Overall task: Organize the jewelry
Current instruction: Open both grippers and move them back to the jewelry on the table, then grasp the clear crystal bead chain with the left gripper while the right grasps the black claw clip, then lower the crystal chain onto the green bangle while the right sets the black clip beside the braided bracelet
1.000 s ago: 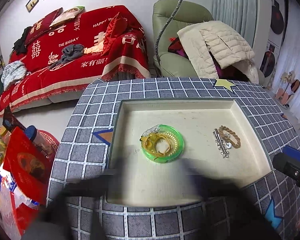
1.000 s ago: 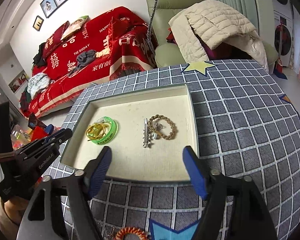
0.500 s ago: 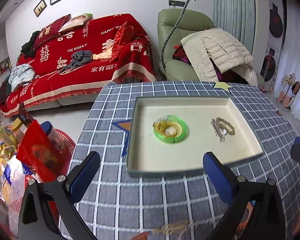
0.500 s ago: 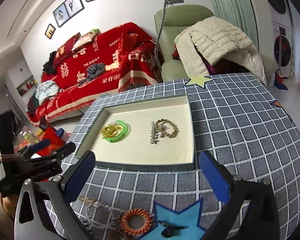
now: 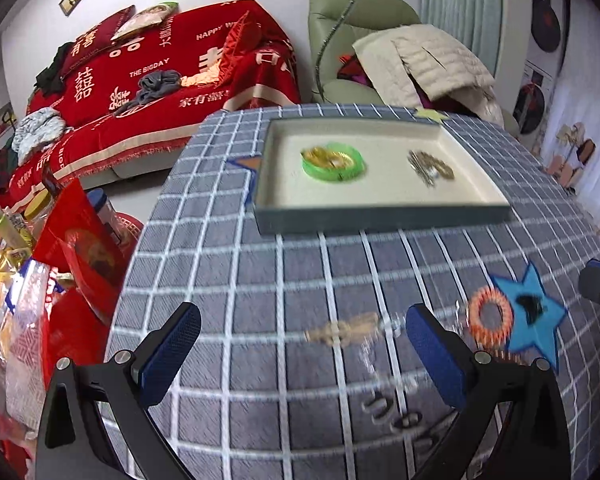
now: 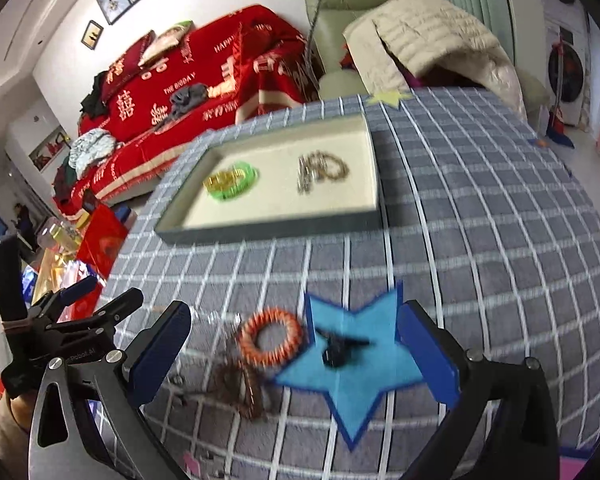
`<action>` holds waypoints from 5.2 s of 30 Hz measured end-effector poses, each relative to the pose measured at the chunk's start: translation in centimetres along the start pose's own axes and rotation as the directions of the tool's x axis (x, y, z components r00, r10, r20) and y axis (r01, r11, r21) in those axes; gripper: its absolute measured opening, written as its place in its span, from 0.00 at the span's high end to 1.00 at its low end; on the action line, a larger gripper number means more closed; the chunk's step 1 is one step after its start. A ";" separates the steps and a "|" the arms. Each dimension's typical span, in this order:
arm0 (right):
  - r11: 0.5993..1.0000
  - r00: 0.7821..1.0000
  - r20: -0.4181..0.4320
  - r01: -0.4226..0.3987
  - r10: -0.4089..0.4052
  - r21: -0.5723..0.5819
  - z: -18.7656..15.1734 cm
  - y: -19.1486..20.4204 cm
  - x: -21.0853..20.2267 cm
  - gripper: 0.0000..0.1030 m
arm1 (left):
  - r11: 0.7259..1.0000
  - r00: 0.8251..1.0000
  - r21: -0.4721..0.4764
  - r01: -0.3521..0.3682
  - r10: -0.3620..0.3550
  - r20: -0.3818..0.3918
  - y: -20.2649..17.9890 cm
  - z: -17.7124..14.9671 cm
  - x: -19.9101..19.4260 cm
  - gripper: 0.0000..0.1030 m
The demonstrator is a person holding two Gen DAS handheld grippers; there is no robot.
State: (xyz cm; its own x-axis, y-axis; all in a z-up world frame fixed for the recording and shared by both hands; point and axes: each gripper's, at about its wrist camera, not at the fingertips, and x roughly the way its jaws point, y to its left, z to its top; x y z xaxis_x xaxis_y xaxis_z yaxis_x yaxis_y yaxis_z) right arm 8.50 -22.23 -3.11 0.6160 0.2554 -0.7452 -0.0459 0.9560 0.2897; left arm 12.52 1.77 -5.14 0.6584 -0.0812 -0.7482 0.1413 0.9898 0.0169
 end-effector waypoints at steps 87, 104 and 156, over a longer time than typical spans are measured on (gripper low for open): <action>0.999 0.997 0.057 0.053 -0.052 -0.015 2.9 -0.2 -1.0 0.63 | 0.966 0.963 0.020 0.258 -0.259 0.077 -2.5 4.7 -5.4 0.69; 0.999 0.994 0.111 0.021 -0.016 -0.048 10.6 0.8 -1.0 0.63 | 0.961 0.947 0.054 0.270 -0.275 0.166 -2.3 13.7 -5.3 0.69; 0.982 0.983 -0.084 0.154 -0.163 -0.110 13.2 -0.3 16.4 0.60 | 0.996 0.997 0.067 0.061 -0.058 -0.047 -2.5 12.9 13.4 0.69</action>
State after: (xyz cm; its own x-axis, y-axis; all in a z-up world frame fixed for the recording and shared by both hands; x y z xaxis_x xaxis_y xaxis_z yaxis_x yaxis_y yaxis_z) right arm 28.98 -20.18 -7.52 0.5474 0.1071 -0.8300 -0.0373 0.9939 0.1037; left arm 30.47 -3.30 -6.66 0.6135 -0.1330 -0.7784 0.2302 0.9730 0.0151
